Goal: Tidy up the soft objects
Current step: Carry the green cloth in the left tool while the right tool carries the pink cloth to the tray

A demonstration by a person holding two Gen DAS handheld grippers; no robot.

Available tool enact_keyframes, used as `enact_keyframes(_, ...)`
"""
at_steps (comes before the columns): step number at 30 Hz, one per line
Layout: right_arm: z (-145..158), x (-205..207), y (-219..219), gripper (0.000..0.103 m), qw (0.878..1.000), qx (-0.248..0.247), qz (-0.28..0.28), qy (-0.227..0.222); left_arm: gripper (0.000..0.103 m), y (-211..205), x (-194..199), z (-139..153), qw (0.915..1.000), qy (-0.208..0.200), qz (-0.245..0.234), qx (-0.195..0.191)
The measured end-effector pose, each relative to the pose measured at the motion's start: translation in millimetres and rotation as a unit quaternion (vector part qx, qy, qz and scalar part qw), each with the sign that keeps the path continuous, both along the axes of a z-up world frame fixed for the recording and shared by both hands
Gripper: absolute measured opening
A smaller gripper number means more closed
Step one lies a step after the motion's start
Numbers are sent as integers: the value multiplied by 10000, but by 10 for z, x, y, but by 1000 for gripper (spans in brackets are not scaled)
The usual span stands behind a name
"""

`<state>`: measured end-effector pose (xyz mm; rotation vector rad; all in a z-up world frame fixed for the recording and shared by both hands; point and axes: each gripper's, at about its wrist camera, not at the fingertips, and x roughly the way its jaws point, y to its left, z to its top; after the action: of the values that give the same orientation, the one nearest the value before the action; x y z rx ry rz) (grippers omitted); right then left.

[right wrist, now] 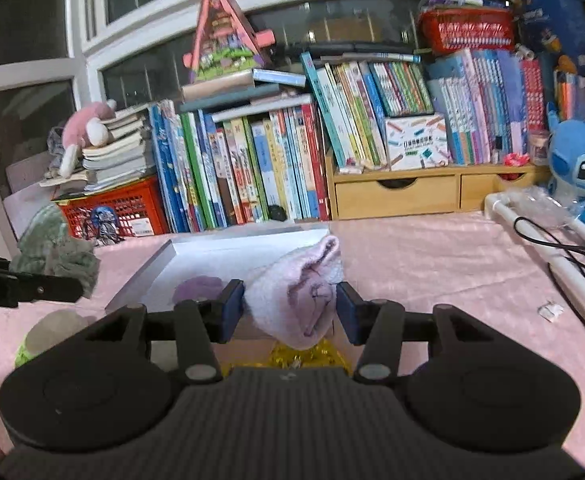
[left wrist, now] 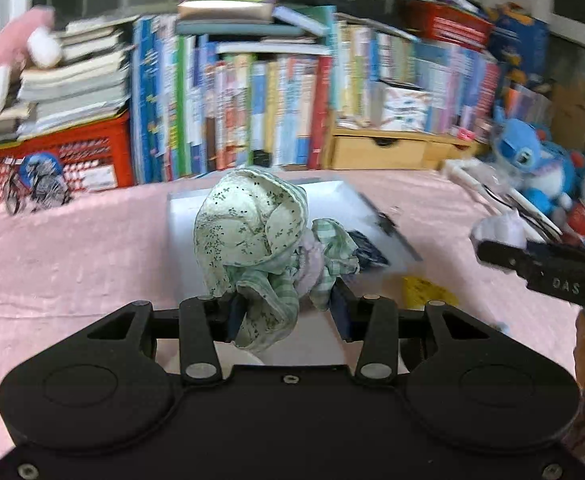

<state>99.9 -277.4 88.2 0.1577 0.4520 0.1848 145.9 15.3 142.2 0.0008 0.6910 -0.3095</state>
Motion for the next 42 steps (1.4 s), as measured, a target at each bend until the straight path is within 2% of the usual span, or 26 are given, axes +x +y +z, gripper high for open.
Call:
enact_keyframes(5,-17,419,-28,55,9981,278,84,540,42,169,522,-66,9966,750,208,-262)
enact_keyframes(10,-95,741,72,56,9972,-50,9,744,42,162,987,-250,9904,1270,447,-321)
enact_keyframes(14,-201,1000,121,56,9935,-15,74,1135,42,123,1293,-447,9813,1764,633,-440)
enact_keyframes(20,-287,1233,249,56,9903,-326,128,1345,42,86,1531,-649,9784,1888,810,-234)
enact_keyframes(29,-434,1476,370,56,9857,-688,69,1538,42,103,1777,-837,9715,2158,950,-226)
enact_keyframes(35,-546,1540,387,56,9832,-655,134,1698,43,177,1859,-952,9623,2512,859,-588)
enact_keyframes(42,-597,1593,431,56,9826,-453,363,1764,44,218,1905,-1043,9602,2565,895,-649)
